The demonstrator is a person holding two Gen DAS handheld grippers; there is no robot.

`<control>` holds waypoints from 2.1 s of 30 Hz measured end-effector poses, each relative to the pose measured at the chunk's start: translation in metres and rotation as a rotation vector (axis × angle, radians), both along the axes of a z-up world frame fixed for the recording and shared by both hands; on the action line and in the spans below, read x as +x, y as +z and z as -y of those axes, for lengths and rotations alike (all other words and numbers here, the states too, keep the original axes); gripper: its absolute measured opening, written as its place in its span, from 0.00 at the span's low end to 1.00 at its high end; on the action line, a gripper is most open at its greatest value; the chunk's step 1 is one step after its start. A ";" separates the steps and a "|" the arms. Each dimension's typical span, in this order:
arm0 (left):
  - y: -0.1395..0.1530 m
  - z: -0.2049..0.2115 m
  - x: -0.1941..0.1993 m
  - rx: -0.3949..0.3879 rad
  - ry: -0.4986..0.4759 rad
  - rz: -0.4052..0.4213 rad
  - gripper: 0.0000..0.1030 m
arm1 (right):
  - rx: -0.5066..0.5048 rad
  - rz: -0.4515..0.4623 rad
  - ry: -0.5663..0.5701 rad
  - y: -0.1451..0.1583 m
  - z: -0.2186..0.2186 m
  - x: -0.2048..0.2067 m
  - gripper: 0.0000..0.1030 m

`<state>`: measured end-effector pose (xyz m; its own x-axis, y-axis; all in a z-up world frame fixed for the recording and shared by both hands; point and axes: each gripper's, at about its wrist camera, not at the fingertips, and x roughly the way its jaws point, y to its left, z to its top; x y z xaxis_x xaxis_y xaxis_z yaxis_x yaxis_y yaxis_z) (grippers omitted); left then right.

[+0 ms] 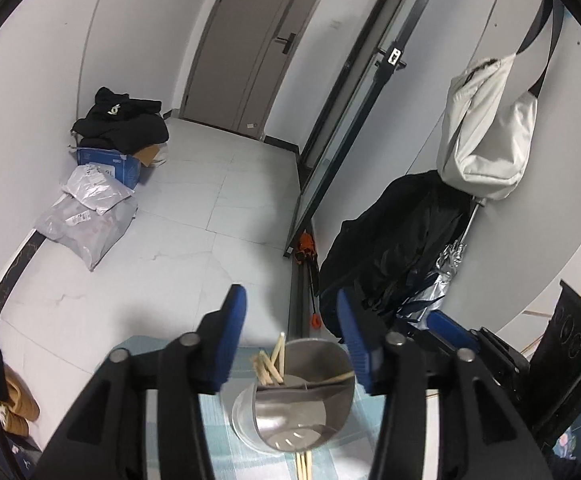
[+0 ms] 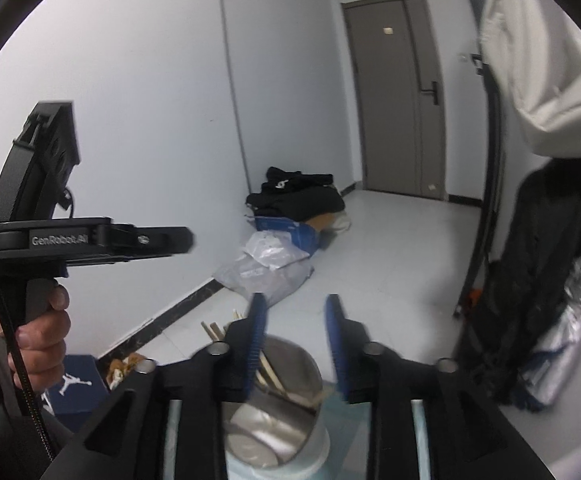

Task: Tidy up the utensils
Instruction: 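Lower the chopsticks into the holder and open both grippers, then move both open grippers back down to the remaining chopsticks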

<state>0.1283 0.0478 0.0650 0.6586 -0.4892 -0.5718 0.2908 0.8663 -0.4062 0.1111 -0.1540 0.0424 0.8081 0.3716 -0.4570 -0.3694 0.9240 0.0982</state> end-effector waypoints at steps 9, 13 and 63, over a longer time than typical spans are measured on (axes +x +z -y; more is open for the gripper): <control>0.030 -0.001 -0.059 0.056 0.094 0.100 0.77 | 0.049 0.014 -0.075 0.036 0.017 -0.066 0.65; 0.039 -0.003 -0.089 0.093 0.165 0.165 0.87 | 0.077 0.022 -0.117 0.043 0.019 -0.105 0.78; -0.049 -0.014 -0.161 0.213 0.349 0.167 0.99 | 0.066 -0.109 -0.325 -0.035 0.015 -0.218 0.88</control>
